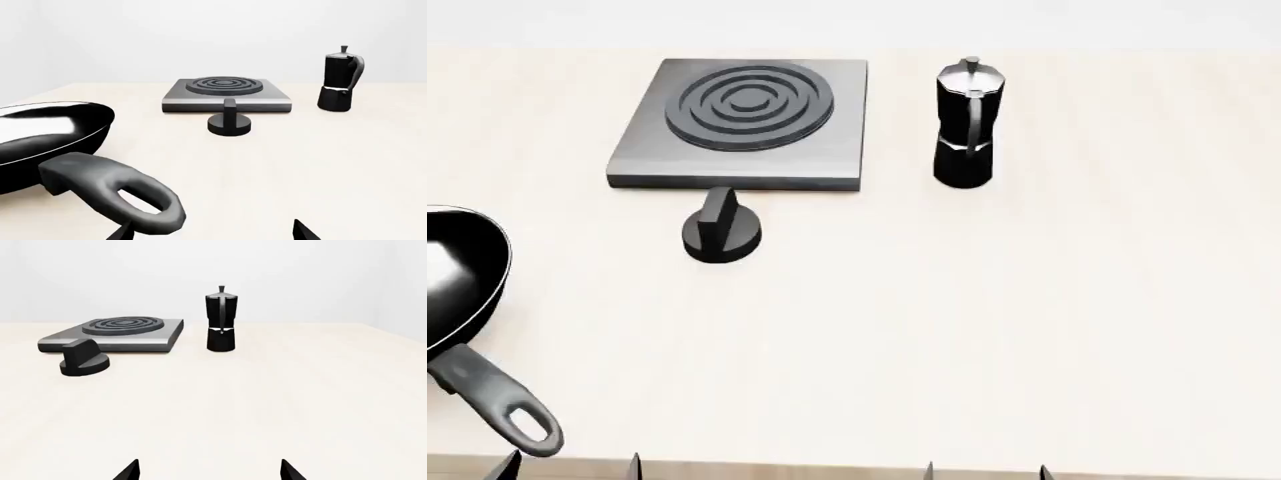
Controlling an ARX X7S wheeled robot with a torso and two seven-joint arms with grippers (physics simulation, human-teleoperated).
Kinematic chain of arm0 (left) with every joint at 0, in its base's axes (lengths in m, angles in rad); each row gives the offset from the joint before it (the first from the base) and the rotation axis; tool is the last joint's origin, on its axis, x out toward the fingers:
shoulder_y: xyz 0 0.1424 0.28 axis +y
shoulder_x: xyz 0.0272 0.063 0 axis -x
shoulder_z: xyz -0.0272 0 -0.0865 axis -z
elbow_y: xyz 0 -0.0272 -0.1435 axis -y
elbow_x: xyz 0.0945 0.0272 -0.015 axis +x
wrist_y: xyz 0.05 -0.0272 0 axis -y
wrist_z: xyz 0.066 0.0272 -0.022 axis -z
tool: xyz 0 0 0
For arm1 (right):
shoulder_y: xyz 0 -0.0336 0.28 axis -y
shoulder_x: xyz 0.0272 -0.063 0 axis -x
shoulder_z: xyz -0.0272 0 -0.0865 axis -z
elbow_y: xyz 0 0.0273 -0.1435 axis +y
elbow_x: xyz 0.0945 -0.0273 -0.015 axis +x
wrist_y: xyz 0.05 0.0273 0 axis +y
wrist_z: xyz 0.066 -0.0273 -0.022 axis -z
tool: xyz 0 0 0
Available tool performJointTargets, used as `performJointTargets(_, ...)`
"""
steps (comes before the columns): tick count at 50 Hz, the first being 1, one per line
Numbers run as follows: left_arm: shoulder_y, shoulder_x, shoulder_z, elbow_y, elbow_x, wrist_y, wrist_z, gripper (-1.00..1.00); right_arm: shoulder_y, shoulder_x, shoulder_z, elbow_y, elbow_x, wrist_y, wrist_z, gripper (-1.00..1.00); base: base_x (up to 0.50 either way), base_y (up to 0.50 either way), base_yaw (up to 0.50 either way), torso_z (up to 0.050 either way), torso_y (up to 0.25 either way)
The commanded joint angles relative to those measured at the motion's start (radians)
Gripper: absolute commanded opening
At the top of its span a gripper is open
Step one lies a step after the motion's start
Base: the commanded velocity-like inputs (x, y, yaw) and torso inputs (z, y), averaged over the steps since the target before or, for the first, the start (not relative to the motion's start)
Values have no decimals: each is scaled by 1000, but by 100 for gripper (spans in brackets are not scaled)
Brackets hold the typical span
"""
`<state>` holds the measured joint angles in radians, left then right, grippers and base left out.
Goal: Turn on the stove.
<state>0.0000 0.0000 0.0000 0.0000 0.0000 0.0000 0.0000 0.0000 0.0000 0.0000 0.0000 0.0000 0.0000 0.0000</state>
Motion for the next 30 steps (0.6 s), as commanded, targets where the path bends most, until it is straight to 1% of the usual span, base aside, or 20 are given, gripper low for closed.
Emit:
performJointTargets(1, 4, -15, 17, 9, -17, -3, -19, 100, -1, 15, -19, -2, 12, 11, 25, 100, 0, 0, 0, 0, 0)
performJointTargets(11, 8, -45, 59, 8, -32, 12, -62, 100, -5, 47, -49, -8, 45, 7, 56, 100, 0, 0, 0, 0, 0)
performJointTargets(13, 11, -48, 61, 10, -27, 38, -76, 100, -8, 52, -58, -16, 38, 3, 64, 100, 0, 0, 0, 0, 0)
performJointTargets(16, 24, -57, 70, 54, -38, 23, -74, 100, -8, 65, -84, -30, 5, 16, 75, 100, 0, 0, 0, 0, 0)
performJointTargets(20, 39, -67, 83, 115, -32, 4, -85, 100, -7, 74, -106, -64, -23, 64, 89, 100, 0, 0, 0, 0, 0)
performJointTargets(30, 58, -86, 91, 273, -19, -82, -127, 100, -3, 92, -152, -286, -59, 248, 92, 100, 0, 0, 0, 0, 0)
